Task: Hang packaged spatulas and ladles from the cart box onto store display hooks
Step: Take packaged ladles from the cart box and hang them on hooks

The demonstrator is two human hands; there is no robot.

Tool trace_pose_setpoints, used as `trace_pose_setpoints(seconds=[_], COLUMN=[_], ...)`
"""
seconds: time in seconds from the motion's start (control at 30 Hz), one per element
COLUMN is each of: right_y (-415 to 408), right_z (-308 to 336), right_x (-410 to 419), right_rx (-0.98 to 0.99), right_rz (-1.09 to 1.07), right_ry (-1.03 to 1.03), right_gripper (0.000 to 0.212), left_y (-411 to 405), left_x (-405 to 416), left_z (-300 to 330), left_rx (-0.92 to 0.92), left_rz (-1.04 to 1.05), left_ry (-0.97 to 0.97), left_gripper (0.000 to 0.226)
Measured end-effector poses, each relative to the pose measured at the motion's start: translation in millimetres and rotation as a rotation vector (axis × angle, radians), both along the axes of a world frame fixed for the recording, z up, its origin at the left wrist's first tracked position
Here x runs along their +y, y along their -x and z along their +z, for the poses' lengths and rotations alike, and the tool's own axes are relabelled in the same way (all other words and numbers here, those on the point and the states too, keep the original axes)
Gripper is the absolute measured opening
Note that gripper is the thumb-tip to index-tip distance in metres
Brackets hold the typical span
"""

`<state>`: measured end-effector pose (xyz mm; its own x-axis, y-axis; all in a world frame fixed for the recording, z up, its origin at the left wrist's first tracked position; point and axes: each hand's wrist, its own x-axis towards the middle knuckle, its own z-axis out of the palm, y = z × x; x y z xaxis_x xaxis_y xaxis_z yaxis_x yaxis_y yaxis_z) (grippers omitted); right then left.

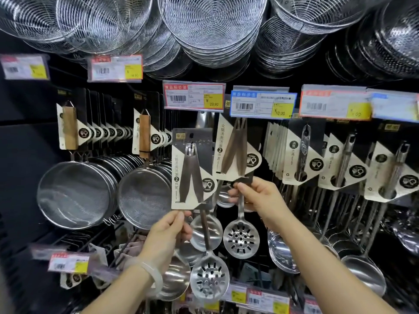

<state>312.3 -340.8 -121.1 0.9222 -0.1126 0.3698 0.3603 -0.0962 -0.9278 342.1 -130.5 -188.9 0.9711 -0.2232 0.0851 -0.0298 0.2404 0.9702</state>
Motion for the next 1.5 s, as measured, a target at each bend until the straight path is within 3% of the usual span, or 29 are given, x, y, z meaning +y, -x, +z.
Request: trace_pose_setpoints(seconds=[0.23, 0.63, 1.17, 1.5], right_y=[1, 13, 18, 23], right_z=[-23, 1, 8, 10], right_x=[-2, -4, 1, -4], right_rx=[0.112, -0.023, 0.093, 0.059], right_rz=[-0.001, -0.024, 0.109, 0.055], right_ry=[-0.033, 0.035, 0.044, 0.008], right_gripper=[0.019, 0.019, 0.015, 0.020], left_y=[1, 3, 8, 12], left_x=[0, -6, 7, 5], left_z=[-1, 5, 4, 9], left_rx=[0.015, -0.012, -0.011, -0.022], left_rz=[-0.019, -0.035, -0.080, -0.112], left_ry=[-0.010, 0.031, -0.003, 0.027], left_gripper=[0.021, 0.021, 0.020, 0.020])
